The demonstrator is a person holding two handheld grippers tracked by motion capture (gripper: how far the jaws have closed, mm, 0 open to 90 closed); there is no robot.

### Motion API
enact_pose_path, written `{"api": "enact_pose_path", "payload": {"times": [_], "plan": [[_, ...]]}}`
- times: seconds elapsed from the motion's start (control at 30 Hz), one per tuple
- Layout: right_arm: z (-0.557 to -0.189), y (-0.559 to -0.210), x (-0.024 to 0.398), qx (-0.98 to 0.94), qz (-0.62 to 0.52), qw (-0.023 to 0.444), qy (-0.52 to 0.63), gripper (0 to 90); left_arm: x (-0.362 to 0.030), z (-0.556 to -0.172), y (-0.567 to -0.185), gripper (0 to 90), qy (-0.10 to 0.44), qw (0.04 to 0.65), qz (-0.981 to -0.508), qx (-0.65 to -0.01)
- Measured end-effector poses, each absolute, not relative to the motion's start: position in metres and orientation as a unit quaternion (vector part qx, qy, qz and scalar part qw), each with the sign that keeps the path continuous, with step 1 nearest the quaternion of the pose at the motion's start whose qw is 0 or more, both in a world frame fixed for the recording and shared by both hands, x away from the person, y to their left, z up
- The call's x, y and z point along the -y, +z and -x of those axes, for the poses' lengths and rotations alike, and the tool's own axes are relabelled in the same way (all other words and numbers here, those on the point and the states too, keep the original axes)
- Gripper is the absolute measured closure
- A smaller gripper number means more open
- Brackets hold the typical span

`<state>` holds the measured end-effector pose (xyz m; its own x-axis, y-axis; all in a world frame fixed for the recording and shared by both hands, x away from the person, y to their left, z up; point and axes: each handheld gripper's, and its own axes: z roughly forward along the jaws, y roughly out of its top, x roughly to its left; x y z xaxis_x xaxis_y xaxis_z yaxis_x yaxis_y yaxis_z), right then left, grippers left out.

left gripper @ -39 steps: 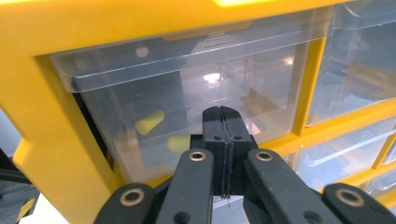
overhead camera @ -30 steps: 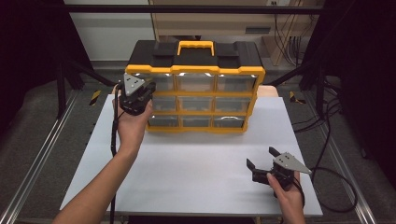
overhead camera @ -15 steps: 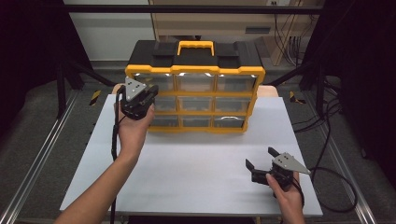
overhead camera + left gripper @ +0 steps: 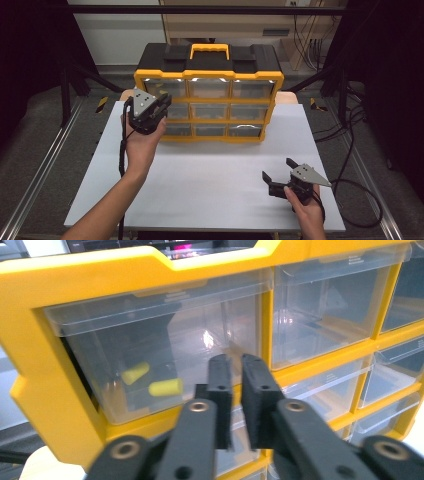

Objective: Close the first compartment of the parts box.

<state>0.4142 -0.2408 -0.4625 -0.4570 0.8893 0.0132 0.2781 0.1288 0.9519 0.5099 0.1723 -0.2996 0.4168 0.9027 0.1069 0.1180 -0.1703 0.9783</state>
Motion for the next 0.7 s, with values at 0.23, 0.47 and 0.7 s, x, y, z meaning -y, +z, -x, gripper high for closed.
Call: {"api": "enact_pose_path", "payload": {"times": [0.23,0.47,0.7], "plan": [[-0.4143,-0.4625,0.2399,-0.688,-0.425,0.301,0.506,3.5,-0.1733,-0.5054,-0.298,40.0,0.394,0.539,-0.656,-0.352],[-0.414,-0.4622,0.2396,-0.689,-0.421,0.301,0.507,3.5,-0.1705,-0.5061,-0.2992,11.1,0.378,0.55,-0.659,-0.347],[-0.4133,-0.4618,0.2408,-0.687,-0.421,0.302,0.509,3.4,-0.1679,-0.5042,-0.3007,5.3,0.369,0.562,-0.66,-0.336]]}}
